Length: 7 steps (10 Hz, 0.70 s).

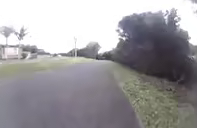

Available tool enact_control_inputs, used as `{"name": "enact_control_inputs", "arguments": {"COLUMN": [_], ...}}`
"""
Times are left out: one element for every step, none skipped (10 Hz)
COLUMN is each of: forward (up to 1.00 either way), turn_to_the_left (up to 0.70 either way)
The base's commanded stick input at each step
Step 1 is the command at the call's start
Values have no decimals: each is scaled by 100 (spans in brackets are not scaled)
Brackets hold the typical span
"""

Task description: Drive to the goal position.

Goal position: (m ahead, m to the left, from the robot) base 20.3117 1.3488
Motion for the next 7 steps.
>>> {"name": "enact_control_inputs", "arguments": {"forward": [0, 11, 55, 70, 70, 70, 70], "turn_to_the_left": [45, 38, 10, 0, 0, 0, 0]}}
